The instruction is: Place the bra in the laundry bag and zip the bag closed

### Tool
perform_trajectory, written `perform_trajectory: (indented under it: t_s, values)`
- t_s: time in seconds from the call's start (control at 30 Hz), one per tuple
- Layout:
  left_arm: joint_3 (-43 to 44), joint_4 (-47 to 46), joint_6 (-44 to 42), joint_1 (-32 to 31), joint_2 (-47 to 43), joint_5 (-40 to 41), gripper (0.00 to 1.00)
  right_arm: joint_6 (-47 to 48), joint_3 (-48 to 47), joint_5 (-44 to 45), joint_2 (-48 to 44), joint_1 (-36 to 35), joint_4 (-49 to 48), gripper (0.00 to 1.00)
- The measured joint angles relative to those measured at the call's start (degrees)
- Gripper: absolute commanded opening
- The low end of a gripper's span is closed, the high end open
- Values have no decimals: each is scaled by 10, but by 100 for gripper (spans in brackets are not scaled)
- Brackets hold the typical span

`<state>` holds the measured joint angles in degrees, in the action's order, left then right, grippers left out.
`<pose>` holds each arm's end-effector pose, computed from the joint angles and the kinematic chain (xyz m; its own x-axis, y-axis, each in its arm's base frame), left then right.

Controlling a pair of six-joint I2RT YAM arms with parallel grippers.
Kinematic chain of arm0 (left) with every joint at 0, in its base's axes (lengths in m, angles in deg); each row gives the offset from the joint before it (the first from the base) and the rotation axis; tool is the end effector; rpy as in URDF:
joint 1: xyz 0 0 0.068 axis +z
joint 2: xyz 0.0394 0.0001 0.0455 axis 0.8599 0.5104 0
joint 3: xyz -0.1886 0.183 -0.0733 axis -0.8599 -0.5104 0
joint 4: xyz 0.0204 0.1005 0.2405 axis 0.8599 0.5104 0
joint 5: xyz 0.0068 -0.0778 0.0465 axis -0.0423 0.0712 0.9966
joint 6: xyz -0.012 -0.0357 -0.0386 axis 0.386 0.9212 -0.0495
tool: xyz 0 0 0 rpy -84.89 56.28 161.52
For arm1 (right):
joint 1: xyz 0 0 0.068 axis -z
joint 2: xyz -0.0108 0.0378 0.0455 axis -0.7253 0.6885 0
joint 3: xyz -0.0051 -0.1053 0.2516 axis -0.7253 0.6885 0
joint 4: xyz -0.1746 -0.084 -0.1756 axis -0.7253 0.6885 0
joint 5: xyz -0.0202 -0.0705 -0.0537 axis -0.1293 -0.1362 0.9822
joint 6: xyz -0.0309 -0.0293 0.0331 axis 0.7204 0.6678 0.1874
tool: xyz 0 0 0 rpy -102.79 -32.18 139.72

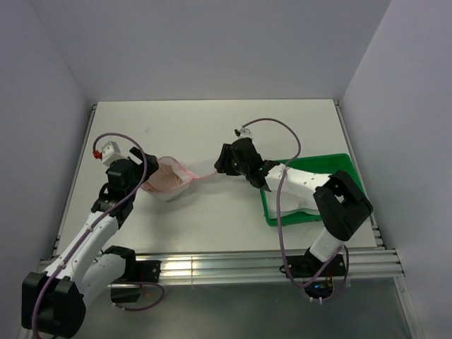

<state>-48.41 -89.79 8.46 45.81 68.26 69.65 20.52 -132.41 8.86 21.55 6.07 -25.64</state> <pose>0.2039 -0.0385 0.2412 -0.2341 -0.6524 -0.7208 -0.2832 0.7550 -0.5914 0.2753 0.2302 0.2111 -0.6828 0.2118 -0.6993 -0.2173 0.8549 0.4711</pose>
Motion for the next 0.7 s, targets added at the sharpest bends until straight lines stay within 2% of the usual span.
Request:
perform_trajectory:
  t_s: [0.1,0.13,0.27,0.37,0.4,0.5,0.7]
  values:
    - [0,9,2,3,-32,-13,89,4,1,-4,-20,4,3,82]
    - [0,11,1,3,-46,-21,89,8,3,-3,-34,5,7,83]
    - [4,27,-5,3,-116,-63,89,26,35,5,-137,10,18,82]
    - [9,46,-16,3,-165,-96,89,31,83,14,-233,32,21,74]
    - [11,56,-19,3,-179,-105,88,32,103,19,-264,45,23,67]
    - [22,85,-32,3,-209,-144,87,33,160,48,-325,92,49,57]
    - [74,136,-83,3,-217,-264,86,36,229,68,-325,189,122,62]
